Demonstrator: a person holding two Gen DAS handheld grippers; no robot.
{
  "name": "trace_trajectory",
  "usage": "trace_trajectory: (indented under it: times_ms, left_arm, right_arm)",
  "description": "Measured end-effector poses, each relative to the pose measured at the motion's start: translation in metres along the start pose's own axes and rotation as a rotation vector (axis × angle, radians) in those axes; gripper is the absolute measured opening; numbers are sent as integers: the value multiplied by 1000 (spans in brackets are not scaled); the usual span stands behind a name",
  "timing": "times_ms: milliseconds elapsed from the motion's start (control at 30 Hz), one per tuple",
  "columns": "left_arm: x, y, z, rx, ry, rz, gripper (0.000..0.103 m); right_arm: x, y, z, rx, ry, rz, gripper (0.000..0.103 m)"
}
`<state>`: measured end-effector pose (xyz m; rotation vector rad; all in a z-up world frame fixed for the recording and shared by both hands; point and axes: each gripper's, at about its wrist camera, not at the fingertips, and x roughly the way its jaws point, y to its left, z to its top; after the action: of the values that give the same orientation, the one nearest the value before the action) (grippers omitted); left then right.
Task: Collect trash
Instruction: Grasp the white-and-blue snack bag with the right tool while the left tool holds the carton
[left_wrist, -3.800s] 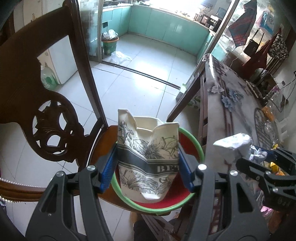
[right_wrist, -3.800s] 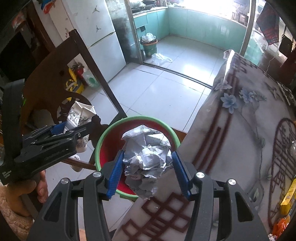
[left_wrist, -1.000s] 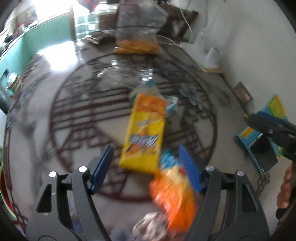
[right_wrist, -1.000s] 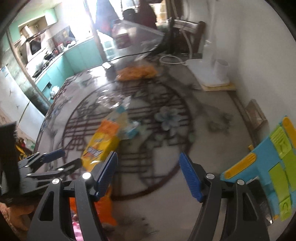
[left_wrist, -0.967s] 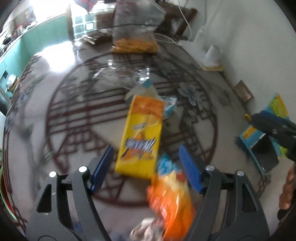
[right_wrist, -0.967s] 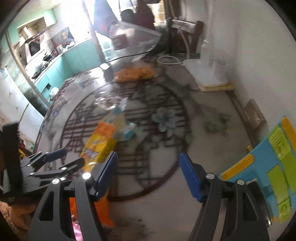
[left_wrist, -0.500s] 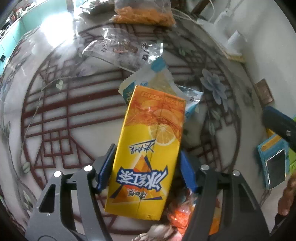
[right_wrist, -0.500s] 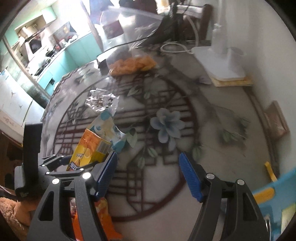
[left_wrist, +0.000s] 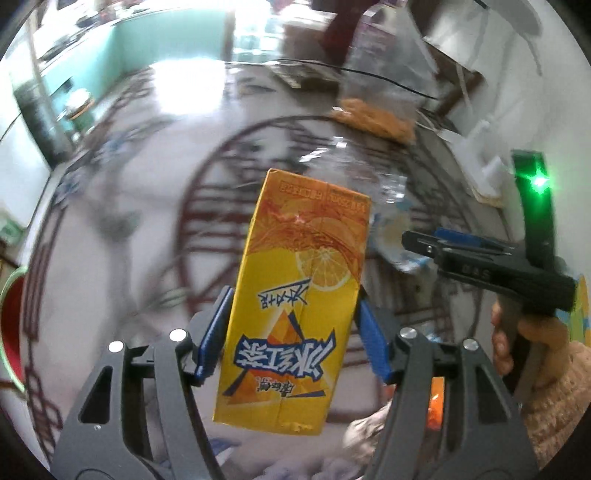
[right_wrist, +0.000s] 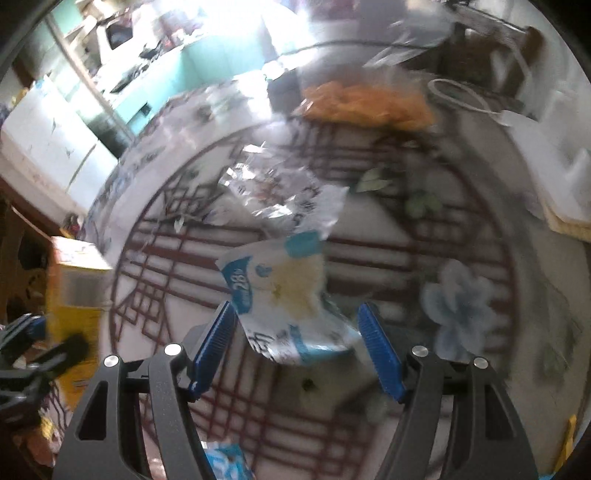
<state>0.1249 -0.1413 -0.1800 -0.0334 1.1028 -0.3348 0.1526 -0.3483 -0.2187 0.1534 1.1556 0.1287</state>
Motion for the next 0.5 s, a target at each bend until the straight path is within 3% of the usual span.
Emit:
trace_trajectory:
  times_ms: [200,267,333,500]
  left_arm:
    - [-13,31,-13,-75,-2,37,62]
    - [-16,36,-15,-86,-5,39,62]
    - [-18,36,-16,-86,-12,38,62]
    - [-28,30,-17,-68,-40,21,62]
  right_arm:
    - [23,10,-4,-41,49,-31,66]
    - [25,13,-5,-67,48,-75,60]
    - [25,16,-7,-99,44,-126,45]
    - [17,12,-8,-69,31,-126,27]
